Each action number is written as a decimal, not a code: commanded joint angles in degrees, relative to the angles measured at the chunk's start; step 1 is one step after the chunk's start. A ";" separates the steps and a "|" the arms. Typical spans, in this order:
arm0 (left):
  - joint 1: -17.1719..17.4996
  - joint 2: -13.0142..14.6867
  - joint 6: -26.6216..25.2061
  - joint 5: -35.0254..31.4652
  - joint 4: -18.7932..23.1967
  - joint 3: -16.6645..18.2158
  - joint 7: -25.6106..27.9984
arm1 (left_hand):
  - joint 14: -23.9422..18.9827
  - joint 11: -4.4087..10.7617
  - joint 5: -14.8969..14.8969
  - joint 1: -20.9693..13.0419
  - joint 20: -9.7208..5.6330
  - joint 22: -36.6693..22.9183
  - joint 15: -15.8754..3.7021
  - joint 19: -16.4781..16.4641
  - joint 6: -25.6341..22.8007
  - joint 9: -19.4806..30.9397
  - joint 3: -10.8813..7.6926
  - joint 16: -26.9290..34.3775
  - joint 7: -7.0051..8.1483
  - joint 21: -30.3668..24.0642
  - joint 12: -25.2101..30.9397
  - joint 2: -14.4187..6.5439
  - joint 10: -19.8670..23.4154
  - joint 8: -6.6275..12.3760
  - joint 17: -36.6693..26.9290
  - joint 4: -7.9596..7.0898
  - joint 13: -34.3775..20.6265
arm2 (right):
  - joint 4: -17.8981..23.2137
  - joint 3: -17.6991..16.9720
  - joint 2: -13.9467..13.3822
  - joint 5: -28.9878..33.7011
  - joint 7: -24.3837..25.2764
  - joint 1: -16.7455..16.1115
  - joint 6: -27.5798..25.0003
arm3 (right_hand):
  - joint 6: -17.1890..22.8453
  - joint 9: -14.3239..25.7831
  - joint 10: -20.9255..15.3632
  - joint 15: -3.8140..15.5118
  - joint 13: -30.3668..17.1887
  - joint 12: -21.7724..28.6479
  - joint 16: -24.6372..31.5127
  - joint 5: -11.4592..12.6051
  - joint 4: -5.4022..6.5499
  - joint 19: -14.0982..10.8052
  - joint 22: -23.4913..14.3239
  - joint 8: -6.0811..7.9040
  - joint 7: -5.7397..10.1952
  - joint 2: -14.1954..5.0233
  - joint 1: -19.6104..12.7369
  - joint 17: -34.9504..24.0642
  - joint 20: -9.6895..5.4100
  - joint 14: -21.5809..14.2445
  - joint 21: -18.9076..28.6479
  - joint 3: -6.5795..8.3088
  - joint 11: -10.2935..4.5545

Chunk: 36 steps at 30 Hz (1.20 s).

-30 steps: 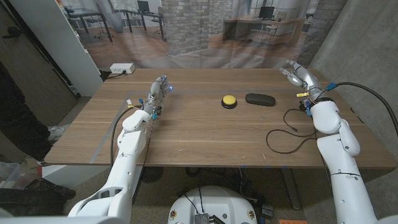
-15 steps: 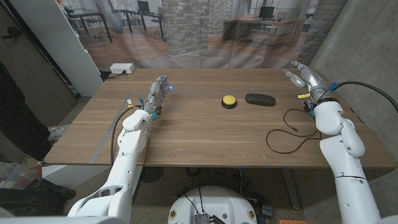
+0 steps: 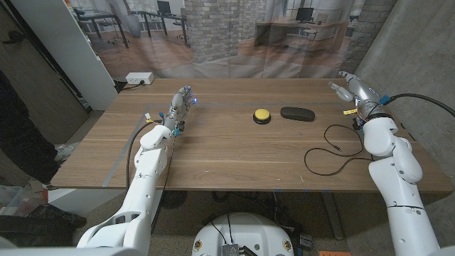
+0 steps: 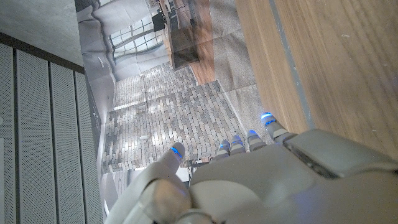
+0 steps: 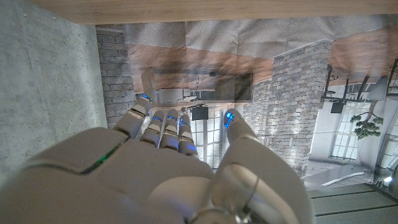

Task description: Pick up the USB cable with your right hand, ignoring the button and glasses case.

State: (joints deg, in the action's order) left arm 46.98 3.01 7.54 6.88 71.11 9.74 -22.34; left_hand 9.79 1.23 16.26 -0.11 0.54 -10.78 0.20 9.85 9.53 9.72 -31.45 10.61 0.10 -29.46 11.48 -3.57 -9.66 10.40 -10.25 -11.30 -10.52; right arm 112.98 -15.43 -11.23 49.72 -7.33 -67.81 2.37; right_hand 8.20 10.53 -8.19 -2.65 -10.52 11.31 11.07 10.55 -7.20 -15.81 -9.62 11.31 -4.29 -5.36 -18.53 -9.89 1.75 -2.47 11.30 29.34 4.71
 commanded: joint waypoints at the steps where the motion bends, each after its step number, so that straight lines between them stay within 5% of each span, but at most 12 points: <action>1: 0.19 0.05 -0.35 -0.14 0.50 -0.22 -0.11 | 6.93 -0.05 0.28 -0.07 0.26 -0.31 0.27 2.84 4.49 0.30 0.30 0.35 -0.10 0.07 0.24 -7.13 -3.90 0.06 -0.23 0.09 -0.11 | 2.15 -0.70 -0.55 2.60 -0.54 -1.73 -2.29 | 0.61 0.15 -0.48 0.03 -0.31 0.24 -0.14 -0.02 -0.42 -0.41 -0.11 0.31 -0.01 -0.03 -0.59 -0.17 0.09 -0.70 -0.19 -0.04 0.07; 36: 0.86 0.26 -1.52 -0.32 1.71 -0.71 -0.67 | 7.00 -0.03 0.36 -0.08 0.34 -0.31 0.33 2.84 4.56 0.30 0.38 0.30 -0.10 0.16 0.20 -7.14 -3.92 0.04 -0.23 0.09 -0.11 | 7.49 -2.42 -2.22 10.68 -5.26 -6.41 -8.49 | 0.62 0.21 -0.65 0.12 -0.33 0.13 -0.14 -0.07 -1.30 -0.70 -0.10 0.10 0.11 -0.03 -1.57 -0.16 0.14 -1.17 -0.18 -0.15 -0.36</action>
State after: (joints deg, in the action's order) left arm 48.11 3.11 6.25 6.56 73.17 9.19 -22.62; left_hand 9.79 1.23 16.46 -0.11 0.53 -10.78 0.20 9.86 9.53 9.72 -31.26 10.61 0.10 -29.46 11.48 -3.57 -9.66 10.40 -10.25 -11.12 -10.51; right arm 118.84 -18.08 -13.25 57.19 -10.98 -73.11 -3.60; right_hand 8.20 10.53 -8.40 -2.54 -10.52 11.31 11.08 10.55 -8.24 -16.01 -9.63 11.31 -4.30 -5.15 -19.34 -9.89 1.95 -2.98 11.30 29.10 4.50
